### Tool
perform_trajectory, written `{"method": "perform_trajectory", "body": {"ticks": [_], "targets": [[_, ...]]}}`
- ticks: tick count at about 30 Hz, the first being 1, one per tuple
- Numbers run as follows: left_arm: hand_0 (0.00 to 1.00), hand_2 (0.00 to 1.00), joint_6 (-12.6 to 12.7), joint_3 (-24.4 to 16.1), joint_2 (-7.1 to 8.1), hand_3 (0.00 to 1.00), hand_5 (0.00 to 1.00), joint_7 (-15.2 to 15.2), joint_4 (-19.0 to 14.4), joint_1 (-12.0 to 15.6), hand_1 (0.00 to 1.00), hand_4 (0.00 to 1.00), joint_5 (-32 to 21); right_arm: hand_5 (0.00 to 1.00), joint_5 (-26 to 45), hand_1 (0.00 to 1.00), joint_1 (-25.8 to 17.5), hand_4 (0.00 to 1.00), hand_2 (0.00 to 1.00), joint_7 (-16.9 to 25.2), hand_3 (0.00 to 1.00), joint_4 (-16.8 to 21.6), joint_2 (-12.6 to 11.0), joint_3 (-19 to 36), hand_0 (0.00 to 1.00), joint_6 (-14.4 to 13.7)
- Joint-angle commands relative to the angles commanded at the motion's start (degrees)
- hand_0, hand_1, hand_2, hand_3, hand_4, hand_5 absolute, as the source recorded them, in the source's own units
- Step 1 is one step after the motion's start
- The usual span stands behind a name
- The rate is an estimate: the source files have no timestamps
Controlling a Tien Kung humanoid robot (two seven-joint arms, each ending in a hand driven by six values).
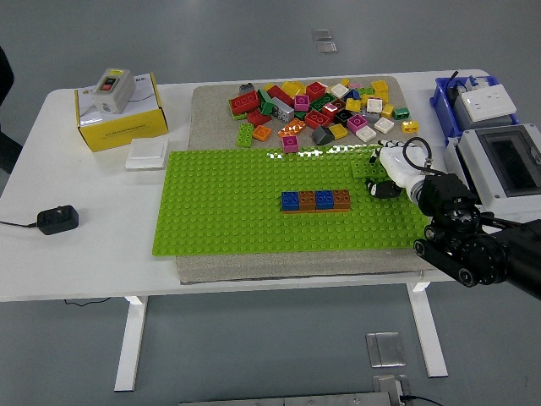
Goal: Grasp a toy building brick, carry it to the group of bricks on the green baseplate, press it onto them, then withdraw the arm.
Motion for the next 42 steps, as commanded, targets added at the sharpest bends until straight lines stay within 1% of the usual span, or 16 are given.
{"method": "perform_trajectory", "body": {"ticks": [14,15,20,21,33,42], "targets": [[0.672,0.636,-0.23,-0.06,-0.02,0.757,0.665,-0.22,0.0,-0.24,0.65,0.399,0.64,0.412,0.85,0.998,0.1,0.64,0.998,0.41,0.677,-0.29,0.16,0.45,0.963,-0.82],[0.671,0.634,-0.24,-0.1,-0.03,0.757,0.67,-0.24,0.0,-0.25,0.65,0.401,0.7,0.412,0.93,0.998,0.07,0.633,0.998,0.44,0.644,-0.34,0.18,0.41,0.961,-0.85],[0.671,0.634,-0.33,-0.55,-0.13,0.757,0.67,-0.35,0.0,-0.28,0.65,0.401,0.86,0.412,1.3,0.998,-0.12,0.633,0.998,0.6,0.644,-0.53,0.37,0.13,0.961,-0.98],[0.671,0.634,-0.34,-0.61,-0.15,0.756,0.682,-0.36,0.0,-0.29,0.65,0.402,0.86,0.414,1.32,0.998,-0.16,0.625,0.998,0.63,0.616,-0.54,0.4,0.09,0.957,-1.0],[0.67,0.631,-0.5,-0.97,-0.16,0.755,0.692,-0.47,0.0,-0.36,0.649,0.403,0.86,0.419,1.17,0.998,-0.23,0.616,0.998,0.72,0.613,-0.61,0.52,-0.32,0.957,-1.08],[0.67,0.629,-0.62,-0.26,-0.17,0.755,0.695,-0.52,0.0,-0.51,0.646,0.404,0.86,0.42,1.23,0.998,-0.25,0.613,0.998,0.59,0.612,-0.6,0.58,-0.95,0.956,-1.72]]}}
